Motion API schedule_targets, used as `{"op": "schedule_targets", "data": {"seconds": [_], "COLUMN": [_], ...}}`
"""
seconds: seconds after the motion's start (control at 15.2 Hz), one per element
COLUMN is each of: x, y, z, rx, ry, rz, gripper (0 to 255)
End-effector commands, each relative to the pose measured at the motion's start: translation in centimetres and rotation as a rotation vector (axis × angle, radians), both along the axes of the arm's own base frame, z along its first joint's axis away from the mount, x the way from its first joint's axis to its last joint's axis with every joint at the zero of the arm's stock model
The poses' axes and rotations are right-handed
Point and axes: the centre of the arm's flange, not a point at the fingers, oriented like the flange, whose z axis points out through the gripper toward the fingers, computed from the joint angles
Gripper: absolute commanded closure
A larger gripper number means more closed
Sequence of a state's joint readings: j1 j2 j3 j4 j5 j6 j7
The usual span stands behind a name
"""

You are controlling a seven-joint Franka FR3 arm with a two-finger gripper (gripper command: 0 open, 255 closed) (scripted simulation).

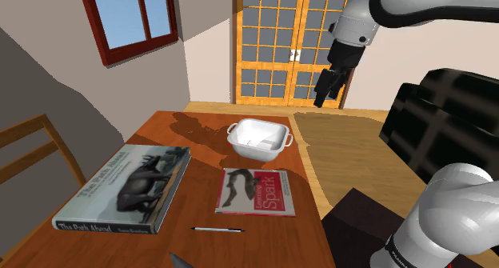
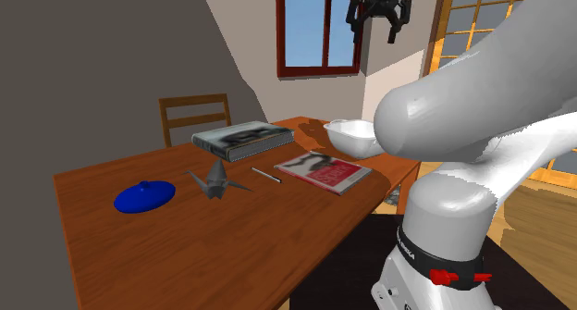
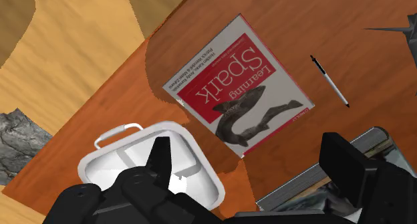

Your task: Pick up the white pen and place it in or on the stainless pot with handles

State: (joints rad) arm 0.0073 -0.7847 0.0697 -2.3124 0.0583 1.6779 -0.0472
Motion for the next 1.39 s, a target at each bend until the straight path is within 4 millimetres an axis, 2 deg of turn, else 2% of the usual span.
{"op": "schedule_targets", "data": {"seconds": [0.0,0.66,1.32], "x": [0.0,7.4,13.2], "y": [0.0,4.9,11.4], "z": [0.0,-9.8,-19.6], "rx": [0.000,0.051,0.101], "ry": [0.000,0.050,0.100], "rz": [0.000,0.185,0.370], "gripper": [0,0,0]}}
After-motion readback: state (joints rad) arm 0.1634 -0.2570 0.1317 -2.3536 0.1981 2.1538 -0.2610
